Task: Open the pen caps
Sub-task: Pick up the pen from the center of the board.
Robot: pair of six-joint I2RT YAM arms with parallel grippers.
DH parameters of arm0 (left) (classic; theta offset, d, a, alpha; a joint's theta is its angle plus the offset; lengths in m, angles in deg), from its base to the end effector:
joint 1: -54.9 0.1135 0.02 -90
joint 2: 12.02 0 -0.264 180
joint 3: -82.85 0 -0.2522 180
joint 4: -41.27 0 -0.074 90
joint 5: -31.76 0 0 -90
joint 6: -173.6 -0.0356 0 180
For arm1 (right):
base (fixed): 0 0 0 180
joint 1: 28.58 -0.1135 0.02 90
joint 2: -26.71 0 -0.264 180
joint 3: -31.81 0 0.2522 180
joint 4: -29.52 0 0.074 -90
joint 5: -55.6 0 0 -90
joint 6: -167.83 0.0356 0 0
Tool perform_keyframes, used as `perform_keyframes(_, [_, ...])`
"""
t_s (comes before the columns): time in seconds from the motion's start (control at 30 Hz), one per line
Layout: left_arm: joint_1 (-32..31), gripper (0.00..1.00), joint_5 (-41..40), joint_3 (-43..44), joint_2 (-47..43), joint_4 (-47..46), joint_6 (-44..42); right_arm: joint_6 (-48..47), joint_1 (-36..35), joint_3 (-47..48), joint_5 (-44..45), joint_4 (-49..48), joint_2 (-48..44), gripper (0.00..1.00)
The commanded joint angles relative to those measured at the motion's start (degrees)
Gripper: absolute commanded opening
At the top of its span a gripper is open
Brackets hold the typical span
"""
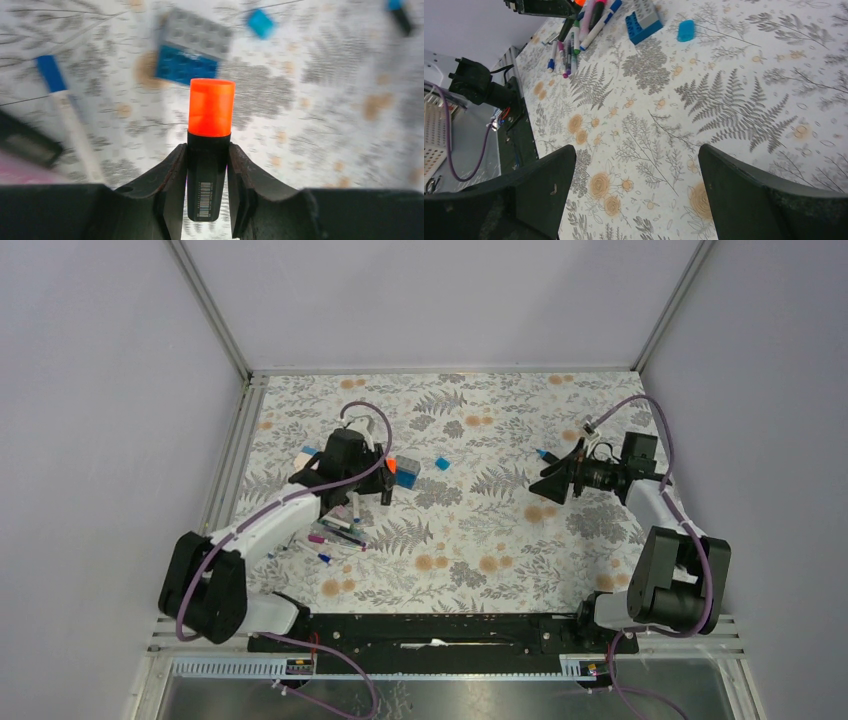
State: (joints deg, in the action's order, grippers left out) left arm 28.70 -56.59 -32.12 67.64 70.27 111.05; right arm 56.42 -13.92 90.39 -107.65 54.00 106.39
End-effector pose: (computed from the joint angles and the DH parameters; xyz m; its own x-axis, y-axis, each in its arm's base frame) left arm 0.2651 -0.1316 0.2339 -0.7615 -0.1389 -0.6332 0.1228 0.9282 -0.3513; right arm 0.2669 -0.0346 0.2223 -0.4332 0.0046 -0.9013 -0.7880 0.4835 0.3812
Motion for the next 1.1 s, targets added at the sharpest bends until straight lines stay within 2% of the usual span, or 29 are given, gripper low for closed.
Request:
perform_keyframes(0.0, [0.14, 0.0, 16.59, -7.75, -6.22, -21.66, 10.76, 3.68, -5.67, 0.9, -1.47, -4.22, -0.34, 1.0])
perform_keyframes(0.1, [-0.92, 0.0, 20.91, -11.57, -3.91, -38.61, 21.56, 8.17, -10.59, 0.67, -0.67, -7.67, 0.31, 0.99])
perform_keyframes(0.23, [-6.74, 0.0, 18.88, -6.82, 3.21, -45.08, 25.08, 21.86, -15.2, -2.41, 1.18, -21.54, 0.74, 0.98])
perform_keyframes(0.33, [-11.58, 0.0, 13.95, -1.5, 8.28, -45.42, 26.42, 30.62, -18.14, -4.86, 3.95, -31.01, 0.52, 0.98])
perform_keyframes(0.47, [-15.39, 0.0, 7.9, 5.12, 14.78, -42.94, 30.86, 35.52, -19.54, -6.5, 8.78, -37.01, 0.79, 0.98])
perform_keyframes(0.63, [-19.27, 0.0, 0.97, 10.81, 19.26, -36.77, 32.55, 32.19, -20.19, -4.72, 14.25, -30.88, 1.96, 0.97])
perform_keyframes(0.77, [-21.24, 0.0, -4.17, 13.83, 20.54, -31.23, 33.53, 34.05, -20.91, -4.66, 15.56, -32.16, 2.15, 0.96])
perform_keyframes(0.9, [-22.4, 0.0, -5.17, 14.36, 21.04, -31.29, 34.56, 38.49, -21.42, -5.46, 16.82, -35.87, 3.26, 0.94])
perform_keyframes(1.07, [-23.52, 0.0, -6.3, 14.64, 21.32, -31.21, 34.91, 40.59, -22.65, -5.09, 17.62, -36.93, 5.35, 0.81])
